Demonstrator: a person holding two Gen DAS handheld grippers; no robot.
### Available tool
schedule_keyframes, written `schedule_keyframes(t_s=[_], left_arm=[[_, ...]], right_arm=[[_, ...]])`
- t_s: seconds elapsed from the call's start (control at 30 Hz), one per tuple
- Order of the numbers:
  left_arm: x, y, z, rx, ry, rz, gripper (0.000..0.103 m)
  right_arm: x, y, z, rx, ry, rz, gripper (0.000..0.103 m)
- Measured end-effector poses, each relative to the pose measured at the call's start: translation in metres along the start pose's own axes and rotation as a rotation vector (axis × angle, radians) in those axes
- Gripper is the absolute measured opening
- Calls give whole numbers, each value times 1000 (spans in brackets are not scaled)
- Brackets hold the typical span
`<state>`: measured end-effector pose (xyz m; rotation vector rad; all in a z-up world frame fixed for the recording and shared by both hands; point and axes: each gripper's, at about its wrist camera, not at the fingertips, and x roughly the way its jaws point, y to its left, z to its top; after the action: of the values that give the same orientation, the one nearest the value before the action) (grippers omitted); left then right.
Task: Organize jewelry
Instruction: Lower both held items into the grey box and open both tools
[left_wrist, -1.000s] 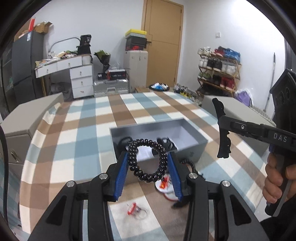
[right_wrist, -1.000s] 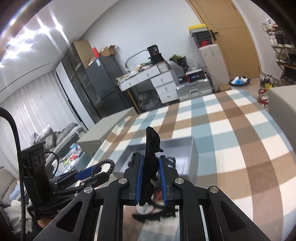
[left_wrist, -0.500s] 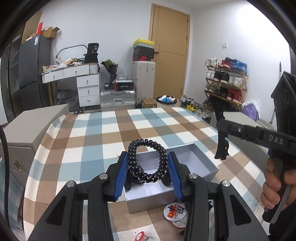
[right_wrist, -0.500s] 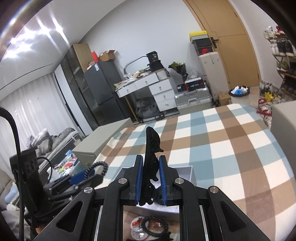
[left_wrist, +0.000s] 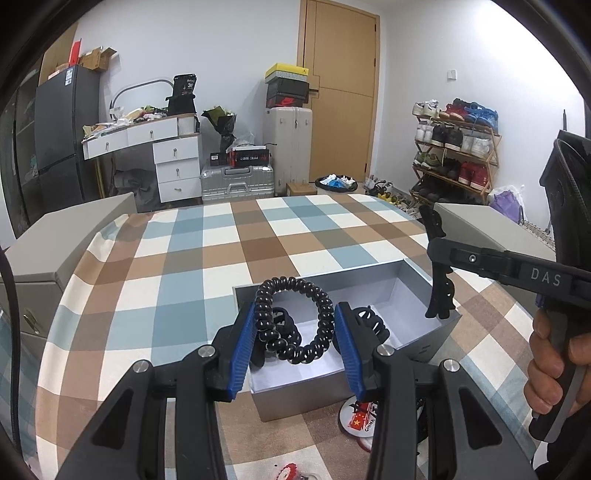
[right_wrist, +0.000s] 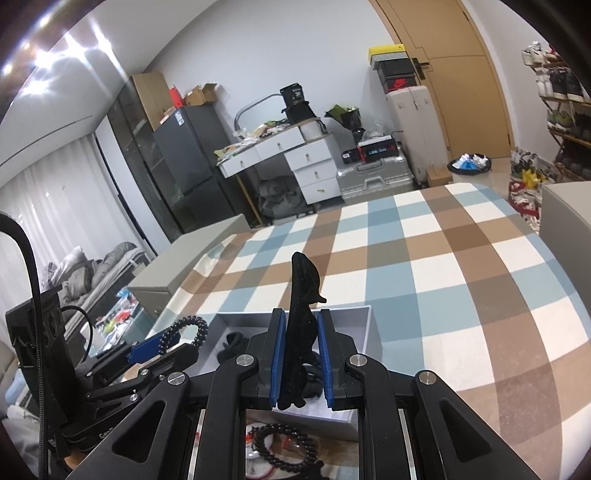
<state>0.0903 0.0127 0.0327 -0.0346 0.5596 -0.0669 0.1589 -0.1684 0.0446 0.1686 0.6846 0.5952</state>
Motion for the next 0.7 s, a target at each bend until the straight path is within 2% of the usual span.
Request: schedule_keyframes(t_s=[0.17,0.4,0.7], left_arm=[[3,-6,-3,34,6,15,37],[7,-3,-6,27,21,24,37],[10,-10,-10,48,26,27,37]], right_arm=[[6,1,-5,-28,15,-47,16],[13,0,-9,-48,37,-121,16],[20,6,-15,-85,65,-147,16]])
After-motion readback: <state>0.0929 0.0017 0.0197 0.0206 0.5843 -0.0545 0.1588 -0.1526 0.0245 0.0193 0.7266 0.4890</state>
